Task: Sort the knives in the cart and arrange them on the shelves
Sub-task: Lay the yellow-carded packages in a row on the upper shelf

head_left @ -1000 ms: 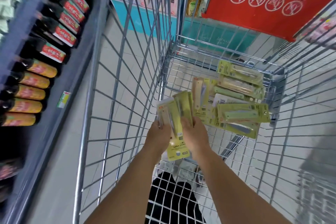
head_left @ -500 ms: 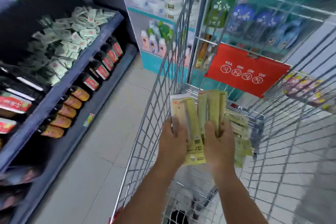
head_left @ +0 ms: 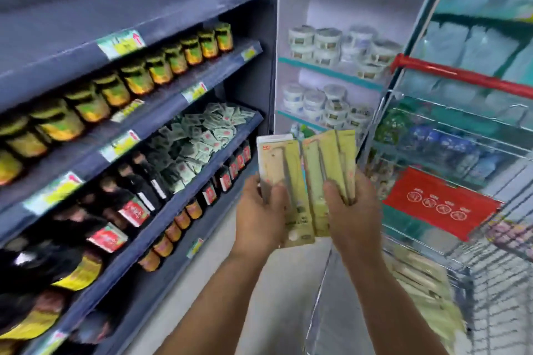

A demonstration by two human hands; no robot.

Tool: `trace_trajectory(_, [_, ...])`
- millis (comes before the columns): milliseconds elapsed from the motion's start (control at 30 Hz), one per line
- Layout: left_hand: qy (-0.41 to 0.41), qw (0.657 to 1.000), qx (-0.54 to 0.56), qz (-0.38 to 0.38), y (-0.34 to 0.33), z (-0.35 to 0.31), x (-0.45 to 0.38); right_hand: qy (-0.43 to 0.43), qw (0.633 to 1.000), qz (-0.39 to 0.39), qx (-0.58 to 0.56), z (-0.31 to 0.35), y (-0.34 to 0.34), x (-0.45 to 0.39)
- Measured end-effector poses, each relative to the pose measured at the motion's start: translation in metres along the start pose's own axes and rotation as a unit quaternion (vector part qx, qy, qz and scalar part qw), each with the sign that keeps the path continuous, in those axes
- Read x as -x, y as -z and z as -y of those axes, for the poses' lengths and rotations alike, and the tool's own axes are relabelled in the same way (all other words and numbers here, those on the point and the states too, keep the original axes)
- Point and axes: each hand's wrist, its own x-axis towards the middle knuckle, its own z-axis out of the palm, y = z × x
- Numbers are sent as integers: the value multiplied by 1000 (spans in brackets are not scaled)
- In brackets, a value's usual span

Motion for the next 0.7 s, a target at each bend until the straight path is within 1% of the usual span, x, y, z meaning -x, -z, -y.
trace_trajectory(167, [-65,998,-8,-1,109,-22,-28,38,999,8,-16,73,-82,35])
trace_trajectory(333, [-96,994,-7,-43,197,-42,-45,72,996,24,-51,139,-141,68])
trace_trajectory(467, [-87,994,20,-58,238,-61,-56,105,990,44,-84,179,-170,76])
trace_trajectory(633, [-127,988,30,-87,276,-87,-76,152,980,54,-114,222,-199,76])
trace_trajectory(700, [-136,986,26,-94,289,-97,-86,159,977,70,-124,238,-210,71])
